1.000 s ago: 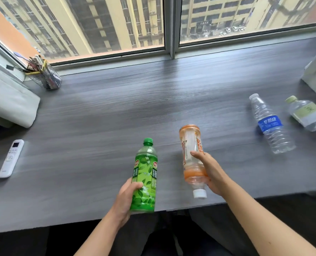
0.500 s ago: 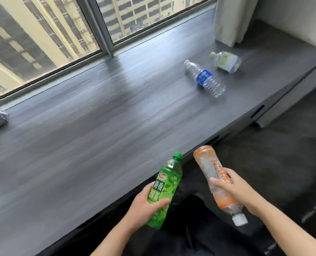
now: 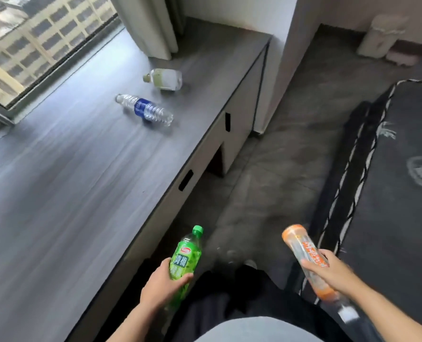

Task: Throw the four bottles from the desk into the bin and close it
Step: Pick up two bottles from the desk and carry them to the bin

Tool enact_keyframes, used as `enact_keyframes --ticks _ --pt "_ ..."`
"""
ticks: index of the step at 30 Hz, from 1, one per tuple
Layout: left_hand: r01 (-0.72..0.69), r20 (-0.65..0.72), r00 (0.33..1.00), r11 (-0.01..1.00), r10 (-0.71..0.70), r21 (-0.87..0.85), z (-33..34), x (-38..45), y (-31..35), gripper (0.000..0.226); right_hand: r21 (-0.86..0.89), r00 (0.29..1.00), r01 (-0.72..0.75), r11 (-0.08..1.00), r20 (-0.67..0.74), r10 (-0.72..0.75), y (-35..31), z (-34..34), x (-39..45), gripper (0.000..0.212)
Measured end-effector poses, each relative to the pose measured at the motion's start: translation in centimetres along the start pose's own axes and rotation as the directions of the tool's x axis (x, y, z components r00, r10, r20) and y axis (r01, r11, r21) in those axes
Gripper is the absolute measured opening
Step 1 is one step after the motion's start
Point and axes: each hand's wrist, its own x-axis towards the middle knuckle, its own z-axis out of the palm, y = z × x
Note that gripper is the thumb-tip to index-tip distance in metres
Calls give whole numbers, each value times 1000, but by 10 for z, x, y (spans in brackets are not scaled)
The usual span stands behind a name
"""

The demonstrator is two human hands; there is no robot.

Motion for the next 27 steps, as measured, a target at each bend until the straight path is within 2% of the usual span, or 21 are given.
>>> enact_keyframes --ticks 5,12,16,22,27 --pt "46 22 999 999 -47 15 8 10 19 65 120 996 -52 991 -67 60 25 -25 2 59" --pt "70 50 996 991 -76 113 -4 45 47 66 266 985 -129 955 -76 154 37 -43 9 58" --pt "22 86 996 989 -36 149 -17 75 81 70 297 963 -191 936 -129 237 47 -48 8 49" --pt "-150 184 978 950 101 272 -28 117 161 67 355 926 -247 901 -188 328 59 -51 1 31" --pt "-227 200 964 935 176 273 -25 144 240 69 423 918 -271 865 -158 364 71 -70 10 17"
